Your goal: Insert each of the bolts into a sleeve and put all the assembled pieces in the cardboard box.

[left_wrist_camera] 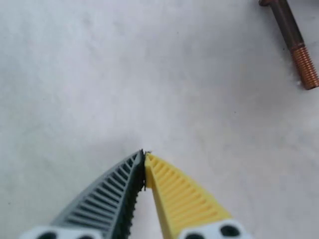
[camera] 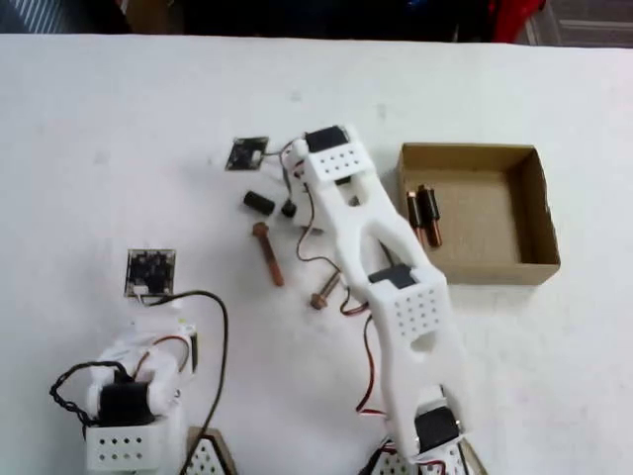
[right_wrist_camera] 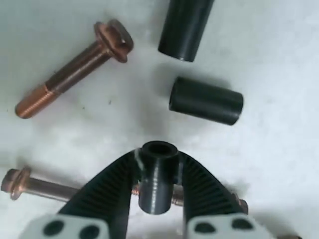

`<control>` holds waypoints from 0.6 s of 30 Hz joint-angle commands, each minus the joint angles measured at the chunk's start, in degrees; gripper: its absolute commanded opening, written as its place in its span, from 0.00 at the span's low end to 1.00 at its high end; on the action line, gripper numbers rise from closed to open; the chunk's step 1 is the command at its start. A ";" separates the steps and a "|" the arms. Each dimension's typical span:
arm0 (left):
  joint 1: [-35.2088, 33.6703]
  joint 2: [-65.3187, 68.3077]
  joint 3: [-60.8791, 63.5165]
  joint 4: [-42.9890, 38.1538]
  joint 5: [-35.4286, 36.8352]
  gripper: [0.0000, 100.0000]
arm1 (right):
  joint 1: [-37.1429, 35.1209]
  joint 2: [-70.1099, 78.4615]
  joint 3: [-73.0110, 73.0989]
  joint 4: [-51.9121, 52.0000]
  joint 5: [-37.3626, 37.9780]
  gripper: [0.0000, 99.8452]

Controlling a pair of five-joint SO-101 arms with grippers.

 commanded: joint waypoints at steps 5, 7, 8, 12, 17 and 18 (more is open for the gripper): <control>0.13 -0.57 -0.09 0.35 0.62 0.02 | -1.19 -17.45 -1.32 4.70 -10.90 0.02; 0.13 -0.57 -0.09 0.35 0.62 0.02 | -1.89 -20.35 -1.23 6.99 -13.71 0.02; 0.13 -0.57 -0.09 0.35 0.62 0.02 | -2.51 -21.67 -1.23 8.04 -15.38 0.02; 0.13 -0.57 -0.09 0.35 0.62 0.02 | -4.35 -27.21 -1.23 12.00 -22.59 0.02; 0.13 -0.57 -0.09 0.35 0.62 0.02 | -6.55 -34.42 -1.23 14.55 -32.35 0.02; 0.13 -0.57 -0.09 0.35 0.62 0.02 | -7.08 -36.18 -1.05 14.64 -33.67 0.02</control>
